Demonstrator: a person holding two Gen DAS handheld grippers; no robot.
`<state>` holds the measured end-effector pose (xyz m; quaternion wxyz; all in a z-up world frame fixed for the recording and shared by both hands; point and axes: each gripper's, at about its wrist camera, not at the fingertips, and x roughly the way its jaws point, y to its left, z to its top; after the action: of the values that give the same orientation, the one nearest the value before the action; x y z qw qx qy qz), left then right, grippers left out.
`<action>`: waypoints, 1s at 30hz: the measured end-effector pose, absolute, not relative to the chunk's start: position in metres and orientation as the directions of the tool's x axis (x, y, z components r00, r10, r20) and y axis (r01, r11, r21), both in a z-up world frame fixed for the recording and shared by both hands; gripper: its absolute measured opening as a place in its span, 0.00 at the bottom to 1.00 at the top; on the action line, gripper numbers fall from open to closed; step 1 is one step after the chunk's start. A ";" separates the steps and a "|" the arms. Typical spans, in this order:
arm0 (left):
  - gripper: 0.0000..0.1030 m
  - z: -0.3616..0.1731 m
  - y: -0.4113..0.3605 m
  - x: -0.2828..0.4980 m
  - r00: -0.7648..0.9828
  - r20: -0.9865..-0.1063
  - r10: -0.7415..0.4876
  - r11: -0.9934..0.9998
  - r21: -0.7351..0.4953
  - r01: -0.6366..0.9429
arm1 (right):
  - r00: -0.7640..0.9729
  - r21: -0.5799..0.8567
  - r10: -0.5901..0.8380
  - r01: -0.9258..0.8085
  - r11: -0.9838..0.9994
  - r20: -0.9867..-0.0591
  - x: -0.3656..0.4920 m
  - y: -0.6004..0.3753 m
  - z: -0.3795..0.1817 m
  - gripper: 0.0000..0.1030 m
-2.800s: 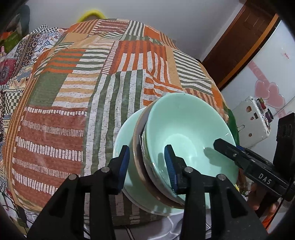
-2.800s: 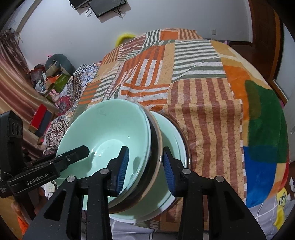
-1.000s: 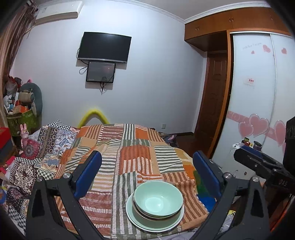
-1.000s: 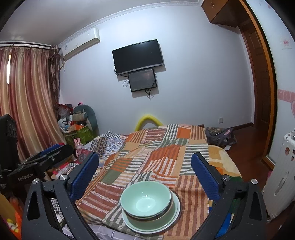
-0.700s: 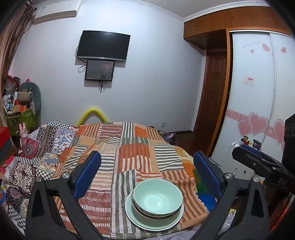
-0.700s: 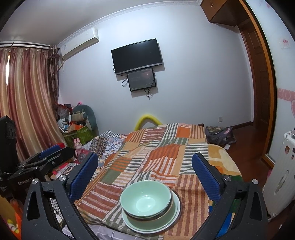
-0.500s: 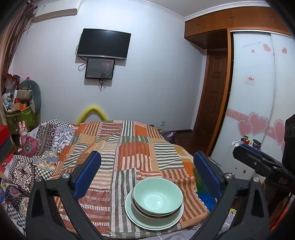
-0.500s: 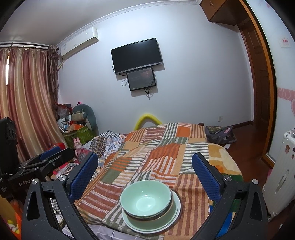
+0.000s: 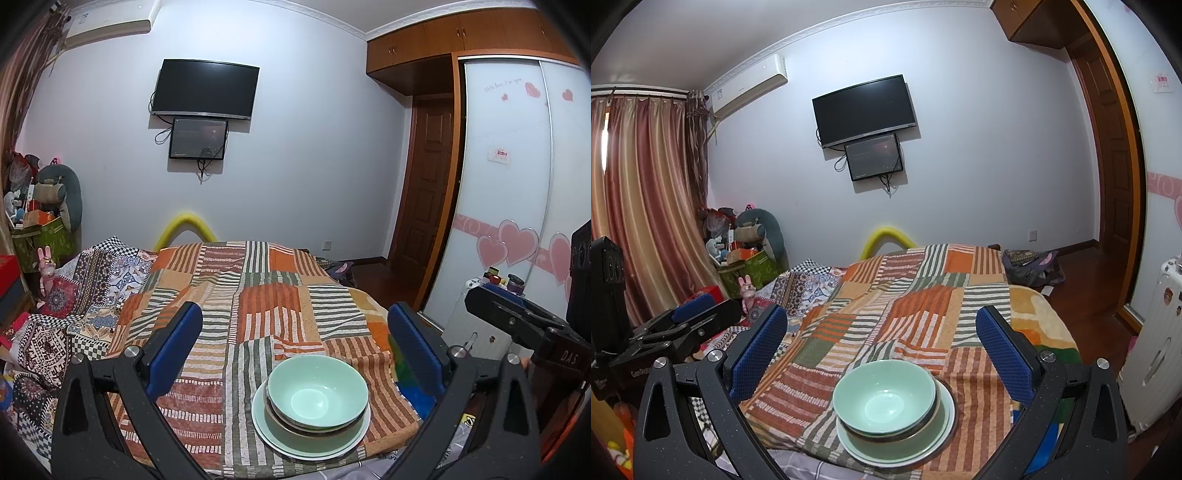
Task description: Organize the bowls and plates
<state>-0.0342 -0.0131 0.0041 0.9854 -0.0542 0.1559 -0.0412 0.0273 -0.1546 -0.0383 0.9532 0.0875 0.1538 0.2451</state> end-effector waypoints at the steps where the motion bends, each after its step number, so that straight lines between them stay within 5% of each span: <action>1: 0.99 0.004 -0.014 -0.034 0.948 -0.302 -0.096 0.991 -0.116 0.063 | 0.833 0.241 0.494 -0.440 0.865 -0.250 0.027 -0.155 -0.037 0.99; 30: 1.00 0.004 -0.022 -0.035 0.948 -0.292 -0.129 0.990 -0.101 0.103 | 0.831 0.248 0.493 -0.436 0.865 -0.256 0.031 -0.159 -0.042 0.99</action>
<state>-0.0349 -0.0222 0.0037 0.9859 -0.0421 0.1508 -0.0589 0.0305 -0.1585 -0.0421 0.9527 0.0900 0.1574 0.2439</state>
